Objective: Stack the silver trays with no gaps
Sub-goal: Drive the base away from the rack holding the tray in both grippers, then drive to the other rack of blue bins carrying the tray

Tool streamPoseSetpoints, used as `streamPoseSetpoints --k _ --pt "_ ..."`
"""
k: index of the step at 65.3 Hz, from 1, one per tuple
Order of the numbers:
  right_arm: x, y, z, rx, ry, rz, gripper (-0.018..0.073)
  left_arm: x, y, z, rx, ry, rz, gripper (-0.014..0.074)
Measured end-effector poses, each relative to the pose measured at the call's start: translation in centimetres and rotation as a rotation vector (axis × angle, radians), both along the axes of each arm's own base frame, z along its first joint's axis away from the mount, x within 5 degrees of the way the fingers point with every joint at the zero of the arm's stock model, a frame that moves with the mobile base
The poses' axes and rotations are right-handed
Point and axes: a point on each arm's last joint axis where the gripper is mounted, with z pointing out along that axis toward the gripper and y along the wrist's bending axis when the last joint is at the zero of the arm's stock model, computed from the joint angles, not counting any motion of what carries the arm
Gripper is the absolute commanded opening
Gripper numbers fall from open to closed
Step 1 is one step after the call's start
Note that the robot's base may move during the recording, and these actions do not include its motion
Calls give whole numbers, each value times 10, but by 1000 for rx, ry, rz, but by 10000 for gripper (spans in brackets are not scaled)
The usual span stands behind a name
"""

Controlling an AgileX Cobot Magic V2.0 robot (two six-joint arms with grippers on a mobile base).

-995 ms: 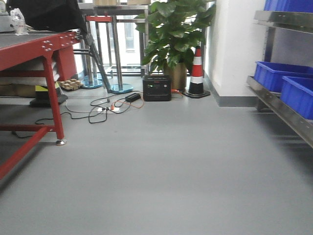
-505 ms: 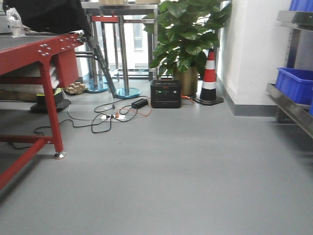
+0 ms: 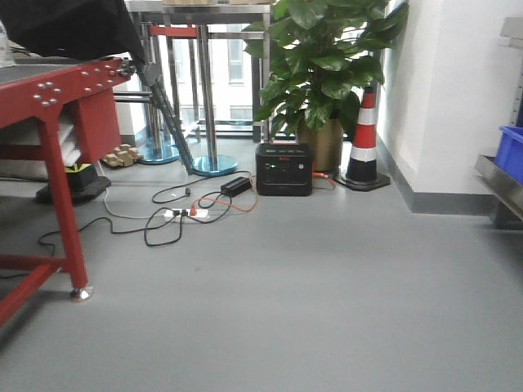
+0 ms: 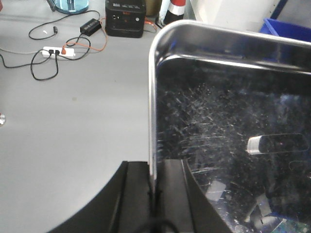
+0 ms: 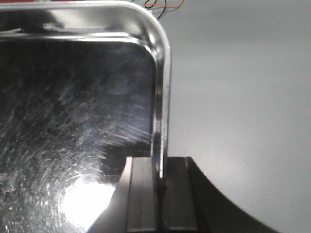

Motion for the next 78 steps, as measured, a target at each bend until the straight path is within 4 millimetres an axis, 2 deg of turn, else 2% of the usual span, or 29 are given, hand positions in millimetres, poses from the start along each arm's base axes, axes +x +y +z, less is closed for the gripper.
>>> streamPoseSetpoints --k 78 --pt "1 1 1 9 -16 4 -67 1 2 2 23 -25 11 -16"
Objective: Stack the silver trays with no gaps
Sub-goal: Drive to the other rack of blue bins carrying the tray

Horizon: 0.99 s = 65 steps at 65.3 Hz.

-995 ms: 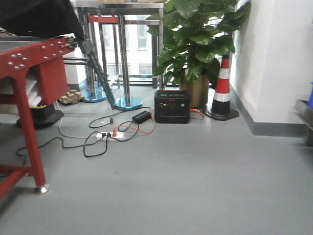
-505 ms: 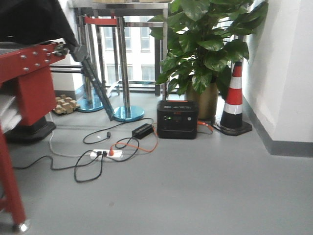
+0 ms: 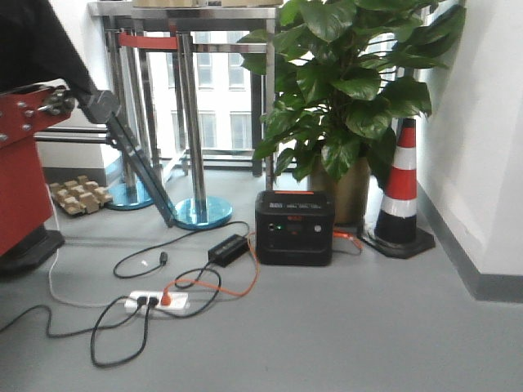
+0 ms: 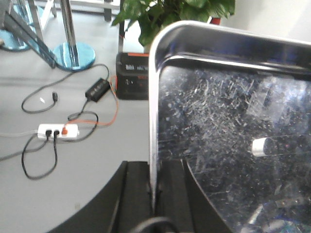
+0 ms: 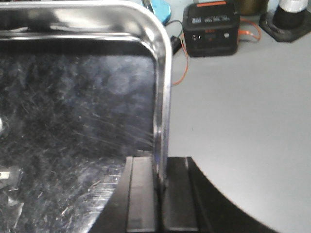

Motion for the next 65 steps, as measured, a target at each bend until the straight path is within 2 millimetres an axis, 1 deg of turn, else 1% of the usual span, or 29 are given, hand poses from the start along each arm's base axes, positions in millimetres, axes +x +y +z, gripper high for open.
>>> streamPoseSetpoints --k 65 --pt "0 2 1 13 -12 8 -67 1 2 1 23 -20 13 -16"
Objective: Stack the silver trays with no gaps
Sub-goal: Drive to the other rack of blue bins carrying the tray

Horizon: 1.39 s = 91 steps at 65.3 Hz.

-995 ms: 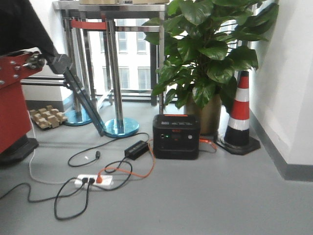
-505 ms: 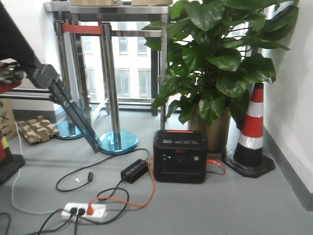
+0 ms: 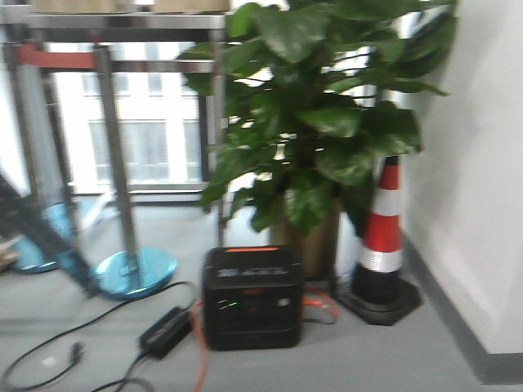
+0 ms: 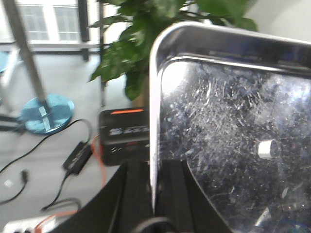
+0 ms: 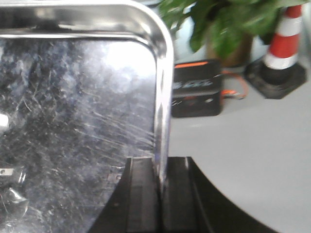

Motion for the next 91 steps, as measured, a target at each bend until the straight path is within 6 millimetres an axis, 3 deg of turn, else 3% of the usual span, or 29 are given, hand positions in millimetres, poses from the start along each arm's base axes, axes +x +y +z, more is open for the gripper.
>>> streamPoseSetpoints --k 91 --pt "0 0 0 0 0 0 -67 0 0 1 -2 -8 -3 -16"
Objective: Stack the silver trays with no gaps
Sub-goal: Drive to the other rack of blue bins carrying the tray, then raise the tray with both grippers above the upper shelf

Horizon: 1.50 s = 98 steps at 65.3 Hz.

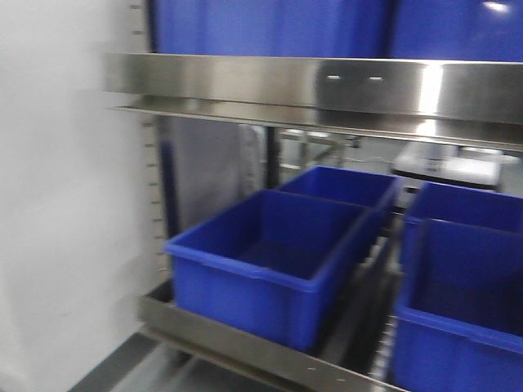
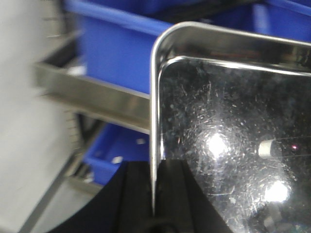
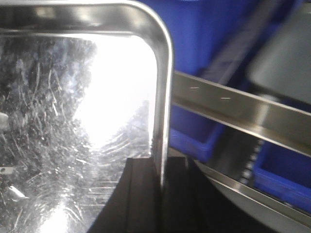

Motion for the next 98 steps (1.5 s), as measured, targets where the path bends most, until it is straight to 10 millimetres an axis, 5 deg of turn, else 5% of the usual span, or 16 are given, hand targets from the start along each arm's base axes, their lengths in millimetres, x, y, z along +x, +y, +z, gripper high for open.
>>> streamPoseSetpoints --k 98 --pt "0 0 0 0 2 -4 -67 0 0 0 -2 -5 -2 -16"
